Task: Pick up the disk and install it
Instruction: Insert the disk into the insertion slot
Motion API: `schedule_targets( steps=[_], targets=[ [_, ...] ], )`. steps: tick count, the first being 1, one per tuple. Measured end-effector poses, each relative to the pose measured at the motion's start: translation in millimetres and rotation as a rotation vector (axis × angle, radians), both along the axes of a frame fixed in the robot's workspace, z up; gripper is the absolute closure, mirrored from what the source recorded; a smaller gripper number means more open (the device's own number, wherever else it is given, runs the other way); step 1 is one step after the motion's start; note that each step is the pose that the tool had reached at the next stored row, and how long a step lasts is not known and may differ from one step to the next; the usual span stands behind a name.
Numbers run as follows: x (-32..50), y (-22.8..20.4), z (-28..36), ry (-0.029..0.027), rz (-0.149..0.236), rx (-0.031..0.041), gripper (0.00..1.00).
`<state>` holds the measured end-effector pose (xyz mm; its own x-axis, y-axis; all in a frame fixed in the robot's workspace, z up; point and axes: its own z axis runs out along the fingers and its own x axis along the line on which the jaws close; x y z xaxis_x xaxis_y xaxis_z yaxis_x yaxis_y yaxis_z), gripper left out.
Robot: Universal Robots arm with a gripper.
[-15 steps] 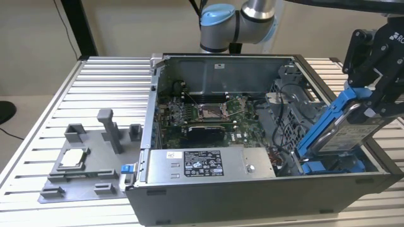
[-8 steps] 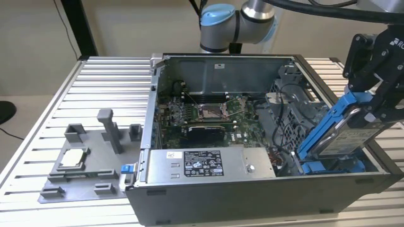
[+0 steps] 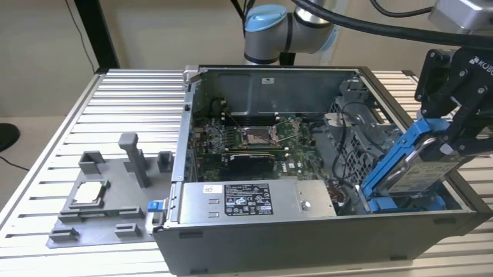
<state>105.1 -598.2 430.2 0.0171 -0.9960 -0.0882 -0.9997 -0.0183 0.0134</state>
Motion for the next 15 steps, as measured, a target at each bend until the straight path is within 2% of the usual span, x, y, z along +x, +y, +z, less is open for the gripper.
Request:
schedule_targets(
  steps=[9, 15],
  targets=[
    [0.0, 0.0, -12.6, 0.0016, -0.011, 0.0007, 1.00],
    [0.0, 0.0, -13.5, 0.0016, -0.012, 0.0014, 1.00]
  ],
)
